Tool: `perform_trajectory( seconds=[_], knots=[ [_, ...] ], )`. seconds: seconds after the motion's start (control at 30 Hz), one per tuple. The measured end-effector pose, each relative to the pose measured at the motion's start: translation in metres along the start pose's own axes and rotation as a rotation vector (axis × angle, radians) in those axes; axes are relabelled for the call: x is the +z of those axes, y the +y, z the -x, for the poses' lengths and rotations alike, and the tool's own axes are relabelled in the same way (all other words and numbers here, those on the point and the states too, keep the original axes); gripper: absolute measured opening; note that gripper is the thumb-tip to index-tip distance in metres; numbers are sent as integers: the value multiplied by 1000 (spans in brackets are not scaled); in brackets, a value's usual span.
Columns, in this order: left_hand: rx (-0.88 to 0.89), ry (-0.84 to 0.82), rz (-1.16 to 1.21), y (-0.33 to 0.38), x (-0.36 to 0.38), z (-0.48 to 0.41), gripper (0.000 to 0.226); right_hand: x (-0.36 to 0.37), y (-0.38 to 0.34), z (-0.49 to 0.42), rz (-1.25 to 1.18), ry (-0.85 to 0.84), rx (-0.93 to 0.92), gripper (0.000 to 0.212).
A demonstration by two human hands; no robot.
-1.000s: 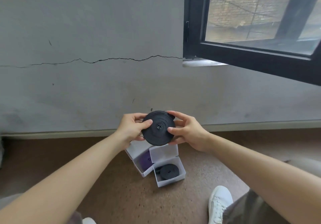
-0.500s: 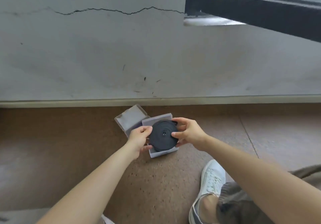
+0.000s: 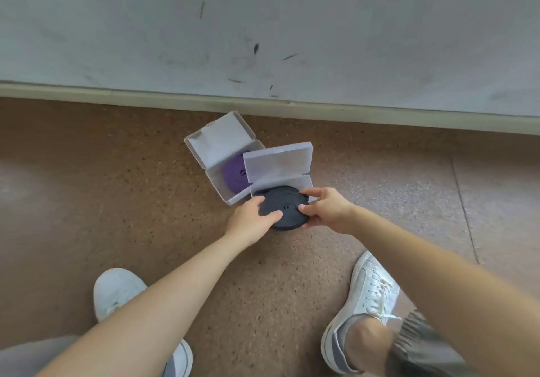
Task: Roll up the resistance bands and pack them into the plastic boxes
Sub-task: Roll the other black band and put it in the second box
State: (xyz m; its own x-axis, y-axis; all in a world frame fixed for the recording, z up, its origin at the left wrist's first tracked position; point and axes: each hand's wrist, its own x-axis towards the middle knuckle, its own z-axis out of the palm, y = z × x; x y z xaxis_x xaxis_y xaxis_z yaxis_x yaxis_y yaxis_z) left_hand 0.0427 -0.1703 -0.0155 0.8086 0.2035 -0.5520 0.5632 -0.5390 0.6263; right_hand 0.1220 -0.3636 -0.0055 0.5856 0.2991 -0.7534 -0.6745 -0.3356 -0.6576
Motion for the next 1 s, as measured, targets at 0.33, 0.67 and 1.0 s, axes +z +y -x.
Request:
perform_trajectory(
  seconds=[0.33,0.67,1.0],
  knots=[
    [125,-182,-410,12,-9,-39,79,-1,-12,-49,97,79,87,35],
    [302,-90,-533,4,-6,-38,80,2,0,-49,99,128,-31,53],
    [186,-94,-422,2,4,-43,73,18,1,-50,348,218,-93,47]
  ],
)
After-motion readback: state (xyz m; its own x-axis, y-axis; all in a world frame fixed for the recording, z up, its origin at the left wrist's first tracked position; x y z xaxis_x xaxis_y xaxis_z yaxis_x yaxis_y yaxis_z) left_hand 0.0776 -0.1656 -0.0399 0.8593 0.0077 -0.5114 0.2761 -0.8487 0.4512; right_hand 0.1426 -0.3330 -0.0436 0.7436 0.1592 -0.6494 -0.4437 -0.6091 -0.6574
